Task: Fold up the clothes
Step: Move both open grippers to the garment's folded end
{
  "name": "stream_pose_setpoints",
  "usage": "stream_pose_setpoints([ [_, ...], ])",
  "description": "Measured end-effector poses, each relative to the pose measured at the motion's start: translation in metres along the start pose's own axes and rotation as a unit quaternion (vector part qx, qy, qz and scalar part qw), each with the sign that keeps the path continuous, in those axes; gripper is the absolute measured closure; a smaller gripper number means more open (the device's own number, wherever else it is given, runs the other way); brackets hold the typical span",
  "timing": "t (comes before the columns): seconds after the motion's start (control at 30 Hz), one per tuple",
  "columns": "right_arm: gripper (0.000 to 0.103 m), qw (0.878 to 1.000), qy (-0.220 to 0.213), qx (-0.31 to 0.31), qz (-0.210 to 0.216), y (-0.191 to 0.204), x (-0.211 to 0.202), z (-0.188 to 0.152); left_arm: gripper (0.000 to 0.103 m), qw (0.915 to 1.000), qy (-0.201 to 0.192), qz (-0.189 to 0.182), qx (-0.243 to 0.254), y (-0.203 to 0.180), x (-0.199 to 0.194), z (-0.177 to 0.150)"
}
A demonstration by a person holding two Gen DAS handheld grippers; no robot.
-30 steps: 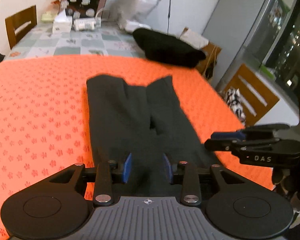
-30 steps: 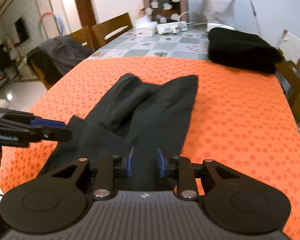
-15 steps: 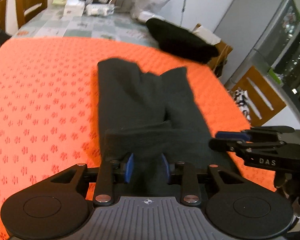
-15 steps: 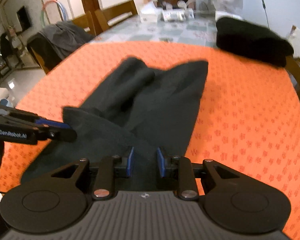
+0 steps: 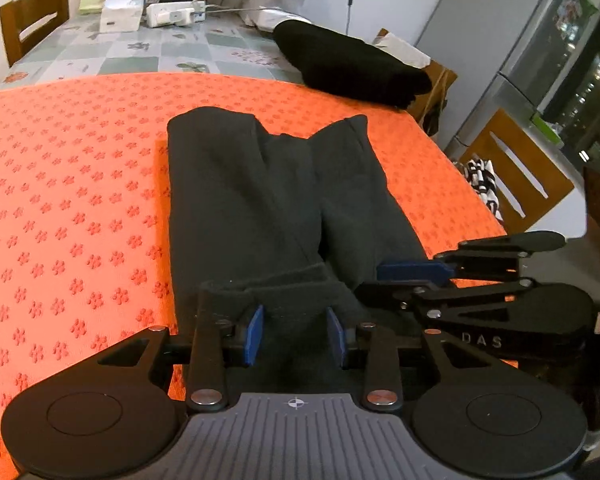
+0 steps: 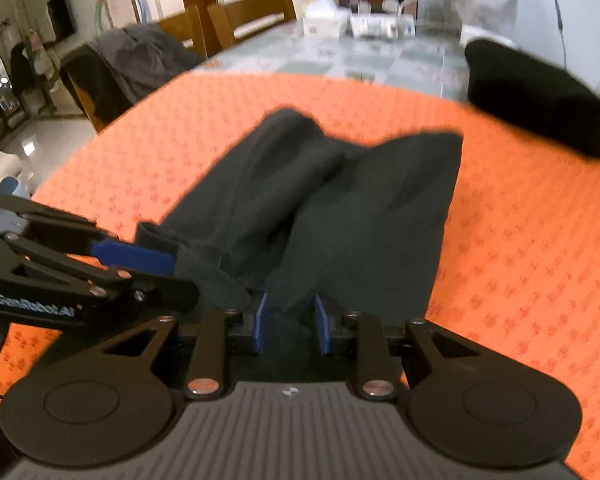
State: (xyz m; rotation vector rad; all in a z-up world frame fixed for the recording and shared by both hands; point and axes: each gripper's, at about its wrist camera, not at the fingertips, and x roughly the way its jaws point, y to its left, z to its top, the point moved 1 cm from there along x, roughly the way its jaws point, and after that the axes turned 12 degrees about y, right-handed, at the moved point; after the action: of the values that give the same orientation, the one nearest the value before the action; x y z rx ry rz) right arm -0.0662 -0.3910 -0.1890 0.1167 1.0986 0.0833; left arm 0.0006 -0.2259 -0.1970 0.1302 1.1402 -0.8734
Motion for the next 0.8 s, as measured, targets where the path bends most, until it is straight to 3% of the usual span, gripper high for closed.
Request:
stream_pose_setpoints([
  [0.13,0.074,1.000,-0.010,0.003,0.003,0.000,-0.008,0.001,0.064,0.9998,-0.008,-0.013,-0.011,0.003,-0.011,-0.001],
  [0.3,0.071,0.999,-0.042,-0.003,0.008,0.001,-0.039,-0.007,0.051,0.9994,-0.025,-0.022,0.008,0.003,-0.039,-0.012],
  [0.43,0.068,0.998,-0.054,-0.021,0.005,0.003,-0.061,-0.023,0.046,0.9986,-0.039,-0.029,0.024,0.002,-0.062,-0.020],
  [0.67,0.055,0.997,-0.059,-0.051,-0.008,0.007,-0.090,-0.061,0.040,0.9987,-0.019,-0.033,0.034,0.010,-0.078,-0.049],
  [0.8,0.054,0.998,-0.046,-0.041,-0.016,0.004,-0.092,-0.084,0.040,0.9985,-0.004,-0.037,0.039,0.015,-0.083,-0.067],
])
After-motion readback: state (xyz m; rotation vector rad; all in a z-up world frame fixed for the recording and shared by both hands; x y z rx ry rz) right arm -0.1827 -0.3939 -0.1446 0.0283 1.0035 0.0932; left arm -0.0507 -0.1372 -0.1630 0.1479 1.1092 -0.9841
